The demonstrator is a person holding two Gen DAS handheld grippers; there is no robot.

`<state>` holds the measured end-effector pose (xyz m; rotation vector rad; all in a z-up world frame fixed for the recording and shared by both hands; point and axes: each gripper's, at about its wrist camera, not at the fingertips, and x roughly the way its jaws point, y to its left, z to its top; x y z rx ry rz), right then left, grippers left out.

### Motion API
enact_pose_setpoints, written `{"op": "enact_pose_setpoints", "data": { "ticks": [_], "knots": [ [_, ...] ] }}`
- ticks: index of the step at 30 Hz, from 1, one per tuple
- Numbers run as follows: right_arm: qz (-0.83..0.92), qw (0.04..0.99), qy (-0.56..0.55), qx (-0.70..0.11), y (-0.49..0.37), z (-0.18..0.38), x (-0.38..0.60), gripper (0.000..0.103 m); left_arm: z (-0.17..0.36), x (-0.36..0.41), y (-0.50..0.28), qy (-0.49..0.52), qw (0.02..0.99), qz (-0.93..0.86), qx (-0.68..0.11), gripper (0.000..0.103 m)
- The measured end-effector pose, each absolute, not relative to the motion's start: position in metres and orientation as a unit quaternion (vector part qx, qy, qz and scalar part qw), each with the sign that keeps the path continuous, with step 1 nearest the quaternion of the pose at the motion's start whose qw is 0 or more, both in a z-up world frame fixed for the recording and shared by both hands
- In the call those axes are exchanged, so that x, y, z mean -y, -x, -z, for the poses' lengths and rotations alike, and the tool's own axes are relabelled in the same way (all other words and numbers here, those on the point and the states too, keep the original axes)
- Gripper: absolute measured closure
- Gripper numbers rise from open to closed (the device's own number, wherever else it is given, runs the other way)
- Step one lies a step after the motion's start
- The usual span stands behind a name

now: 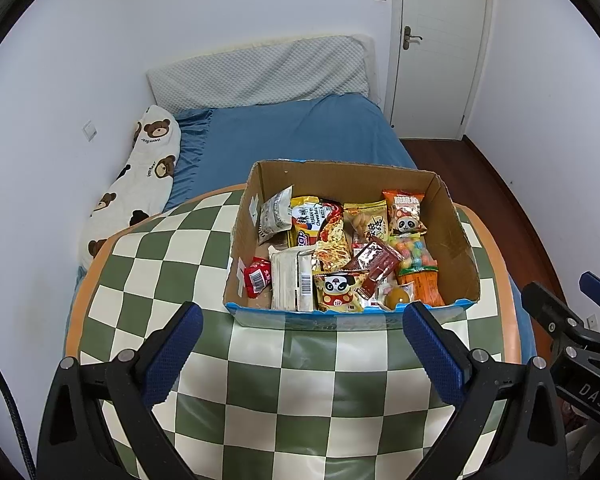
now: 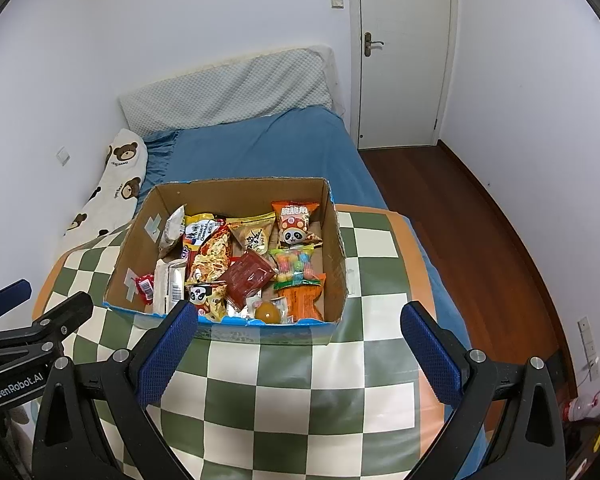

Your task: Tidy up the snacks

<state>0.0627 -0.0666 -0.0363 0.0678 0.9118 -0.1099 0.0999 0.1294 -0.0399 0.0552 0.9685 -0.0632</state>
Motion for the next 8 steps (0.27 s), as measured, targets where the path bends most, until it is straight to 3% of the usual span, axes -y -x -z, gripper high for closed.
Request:
{"op": "enact_pose_setpoints", "data": {
  "ticks": [8],
  "knots": [
    [0.054, 0.895, -0.032, -0.441, -0.0629, 0.0363, 0.0663, 0.0, 0.038, -0.1311, -0.0999, -0.026, 0.886, 0.034, -0.463, 0.0]
  ]
}}
